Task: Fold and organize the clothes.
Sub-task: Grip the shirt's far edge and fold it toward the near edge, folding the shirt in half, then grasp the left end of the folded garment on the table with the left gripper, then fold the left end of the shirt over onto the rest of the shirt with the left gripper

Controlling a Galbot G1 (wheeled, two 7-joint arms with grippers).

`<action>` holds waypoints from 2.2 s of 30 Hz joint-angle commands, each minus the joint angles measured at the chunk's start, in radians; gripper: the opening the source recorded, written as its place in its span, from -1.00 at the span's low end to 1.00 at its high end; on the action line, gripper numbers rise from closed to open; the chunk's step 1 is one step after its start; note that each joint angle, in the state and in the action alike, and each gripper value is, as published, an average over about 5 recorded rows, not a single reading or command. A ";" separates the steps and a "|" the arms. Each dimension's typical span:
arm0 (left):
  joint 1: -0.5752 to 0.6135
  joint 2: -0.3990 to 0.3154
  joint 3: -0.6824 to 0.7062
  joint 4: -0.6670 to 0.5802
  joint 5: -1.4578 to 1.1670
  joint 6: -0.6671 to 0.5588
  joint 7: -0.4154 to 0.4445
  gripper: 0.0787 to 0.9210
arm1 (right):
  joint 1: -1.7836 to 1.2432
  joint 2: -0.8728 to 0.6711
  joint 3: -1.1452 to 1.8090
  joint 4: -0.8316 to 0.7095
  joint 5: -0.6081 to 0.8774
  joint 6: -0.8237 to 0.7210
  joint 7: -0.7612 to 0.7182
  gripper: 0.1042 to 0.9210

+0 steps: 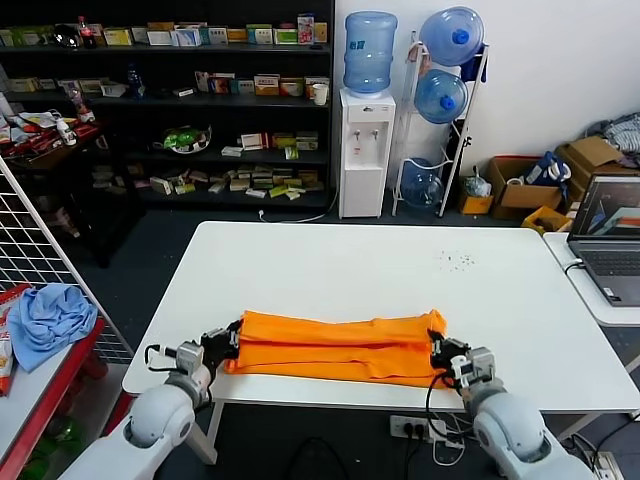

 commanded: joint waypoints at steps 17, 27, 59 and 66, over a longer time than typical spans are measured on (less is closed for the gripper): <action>0.066 -0.050 -0.040 0.015 -0.210 0.052 -0.056 0.19 | -0.168 -0.014 0.040 0.167 0.005 -0.022 0.046 0.29; 0.040 -0.047 -0.040 0.038 -0.240 0.063 -0.050 0.27 | -0.187 -0.015 0.053 0.181 0.006 -0.023 0.043 0.75; 0.090 0.225 -0.257 -0.117 -0.219 0.078 -0.123 -0.90 | -0.151 0.056 0.053 0.150 -0.077 0.076 0.080 0.76; 0.115 0.051 -0.104 -0.297 -0.237 0.102 -0.176 -0.90 | -0.153 0.074 0.073 0.124 -0.112 0.104 0.087 0.76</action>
